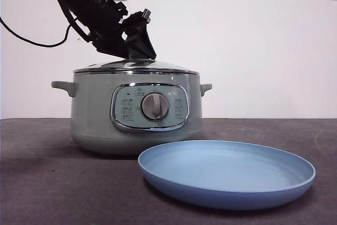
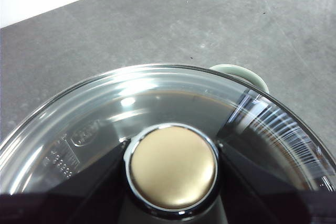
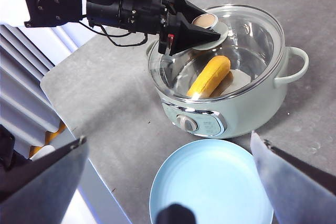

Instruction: Take the corn out from the steamer,put the corn on the plate,close the lid

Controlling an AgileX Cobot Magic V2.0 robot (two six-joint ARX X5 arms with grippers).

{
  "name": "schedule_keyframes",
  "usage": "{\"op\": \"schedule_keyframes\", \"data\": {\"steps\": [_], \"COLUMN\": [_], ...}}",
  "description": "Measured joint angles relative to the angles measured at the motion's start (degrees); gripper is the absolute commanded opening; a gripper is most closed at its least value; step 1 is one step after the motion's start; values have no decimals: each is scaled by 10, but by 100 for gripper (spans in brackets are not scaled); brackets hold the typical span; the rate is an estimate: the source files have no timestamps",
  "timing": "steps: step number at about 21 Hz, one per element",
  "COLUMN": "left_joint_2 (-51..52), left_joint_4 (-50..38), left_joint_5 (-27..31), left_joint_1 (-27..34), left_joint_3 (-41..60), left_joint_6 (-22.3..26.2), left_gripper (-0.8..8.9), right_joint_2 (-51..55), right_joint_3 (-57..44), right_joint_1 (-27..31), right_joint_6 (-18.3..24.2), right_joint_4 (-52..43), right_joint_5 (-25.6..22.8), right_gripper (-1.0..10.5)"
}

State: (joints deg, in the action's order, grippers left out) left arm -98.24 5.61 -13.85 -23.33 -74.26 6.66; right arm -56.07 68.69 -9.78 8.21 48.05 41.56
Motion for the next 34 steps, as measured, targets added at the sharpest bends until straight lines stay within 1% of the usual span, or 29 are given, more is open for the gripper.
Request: {"op": "schedule_keyframes", "data": {"steps": [4, 9, 14, 17, 20, 23, 26, 31, 34], "left_joint_2": [0, 0, 15, 75, 157, 221, 270, 331, 369], "left_joint_4": [26, 128, 245, 292, 334, 367, 401, 475, 482], "left_joint_5": [1, 3, -8, -11, -13, -13, -13, -13, -11], "left_joint_1": [0, 0, 1, 0, 0, 1, 0, 0, 0], "left_joint_3": [-15, -82, -194, -202, -202, -203, -204, -204, -188], "left_joint_6": [3, -2, -2, -2, -2, 0, 0, 6, 9], "left_gripper": [-8, -8, -8, -8, -8, -8, -8, -8, -8], "right_joint_2": [0, 0, 0, -3, -11, -15, -23, -39, -52], "right_joint_3": [0, 0, 0, 0, 0, 0, 0, 0, 0], "right_joint_1": [0, 0, 0, 0, 0, 0, 0, 0, 0], "right_joint_6": [0, 0, 0, 0, 0, 0, 0, -5, -16], "right_joint_4": [0, 0, 0, 0, -1, -8, -20, -50, -79], "right_joint_5": [0, 0, 0, 0, -2, -27, -43, -45, -45], "right_gripper": [566, 566, 566, 566, 565, 564, 563, 563, 563]}}
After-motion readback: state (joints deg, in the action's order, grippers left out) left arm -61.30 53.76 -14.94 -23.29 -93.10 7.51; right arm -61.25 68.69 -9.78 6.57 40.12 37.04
